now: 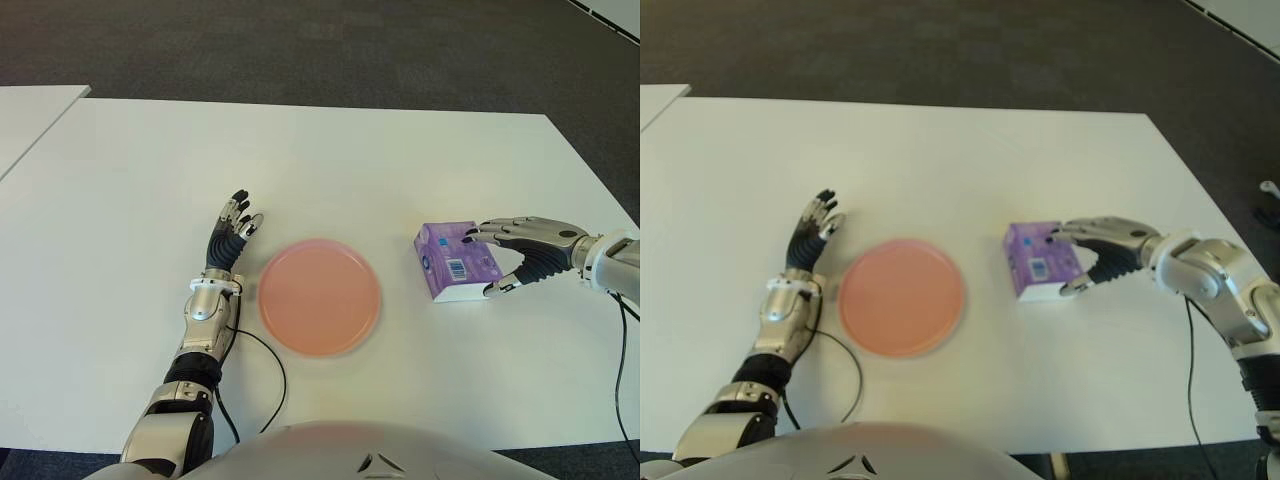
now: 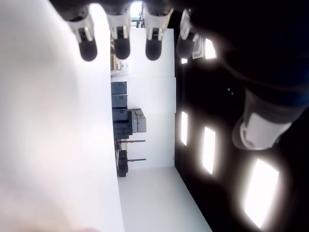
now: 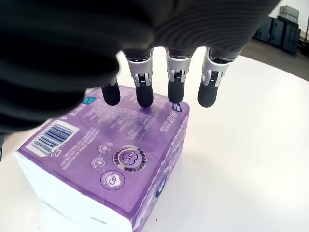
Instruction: Put the tissue paper into the plate.
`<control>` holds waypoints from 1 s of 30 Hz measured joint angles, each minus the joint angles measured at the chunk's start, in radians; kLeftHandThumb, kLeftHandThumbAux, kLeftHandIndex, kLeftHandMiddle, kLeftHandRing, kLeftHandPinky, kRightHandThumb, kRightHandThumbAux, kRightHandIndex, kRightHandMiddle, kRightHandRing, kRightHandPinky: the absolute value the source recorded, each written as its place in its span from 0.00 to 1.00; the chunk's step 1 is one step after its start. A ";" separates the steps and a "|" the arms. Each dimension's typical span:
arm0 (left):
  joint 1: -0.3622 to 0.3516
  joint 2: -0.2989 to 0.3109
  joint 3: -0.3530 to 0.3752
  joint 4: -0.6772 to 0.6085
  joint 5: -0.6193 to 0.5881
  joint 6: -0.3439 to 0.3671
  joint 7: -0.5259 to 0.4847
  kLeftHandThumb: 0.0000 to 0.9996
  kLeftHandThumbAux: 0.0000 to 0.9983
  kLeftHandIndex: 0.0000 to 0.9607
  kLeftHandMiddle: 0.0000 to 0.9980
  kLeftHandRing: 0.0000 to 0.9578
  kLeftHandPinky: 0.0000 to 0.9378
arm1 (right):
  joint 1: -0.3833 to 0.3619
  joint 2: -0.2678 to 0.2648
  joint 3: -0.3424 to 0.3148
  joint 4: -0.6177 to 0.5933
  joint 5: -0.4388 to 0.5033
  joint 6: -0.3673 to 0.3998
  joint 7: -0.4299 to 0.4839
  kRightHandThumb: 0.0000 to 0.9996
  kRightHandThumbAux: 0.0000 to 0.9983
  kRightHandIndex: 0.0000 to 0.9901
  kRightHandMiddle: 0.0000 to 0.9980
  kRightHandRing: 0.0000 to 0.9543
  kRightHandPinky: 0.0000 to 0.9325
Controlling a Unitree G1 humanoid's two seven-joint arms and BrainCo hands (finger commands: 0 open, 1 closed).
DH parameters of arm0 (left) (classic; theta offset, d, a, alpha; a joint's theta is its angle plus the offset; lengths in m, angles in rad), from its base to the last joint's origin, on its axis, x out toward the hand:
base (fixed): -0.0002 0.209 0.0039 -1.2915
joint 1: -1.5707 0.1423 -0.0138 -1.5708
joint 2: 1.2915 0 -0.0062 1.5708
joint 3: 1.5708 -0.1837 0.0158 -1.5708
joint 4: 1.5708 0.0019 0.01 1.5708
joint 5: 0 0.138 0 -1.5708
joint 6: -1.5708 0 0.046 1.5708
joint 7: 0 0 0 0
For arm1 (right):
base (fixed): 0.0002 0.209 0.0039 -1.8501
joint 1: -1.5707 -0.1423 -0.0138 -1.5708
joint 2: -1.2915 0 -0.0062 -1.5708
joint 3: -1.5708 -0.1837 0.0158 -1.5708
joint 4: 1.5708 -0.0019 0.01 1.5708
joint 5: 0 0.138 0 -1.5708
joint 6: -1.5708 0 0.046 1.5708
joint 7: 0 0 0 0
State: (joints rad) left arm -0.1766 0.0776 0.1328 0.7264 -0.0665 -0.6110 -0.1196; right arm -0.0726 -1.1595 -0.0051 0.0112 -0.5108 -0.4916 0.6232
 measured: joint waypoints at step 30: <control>0.021 0.001 0.002 -0.051 -0.014 0.018 -0.006 0.00 0.55 0.00 0.00 0.00 0.00 | -0.041 0.068 0.032 0.029 -0.019 0.023 -0.050 0.18 0.32 0.00 0.00 0.00 0.00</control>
State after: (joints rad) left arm -0.1555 0.0784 0.1347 0.6750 -0.0803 -0.5934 -0.1252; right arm -0.1132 -1.0915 0.0265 0.0402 -0.5299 -0.4691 0.5729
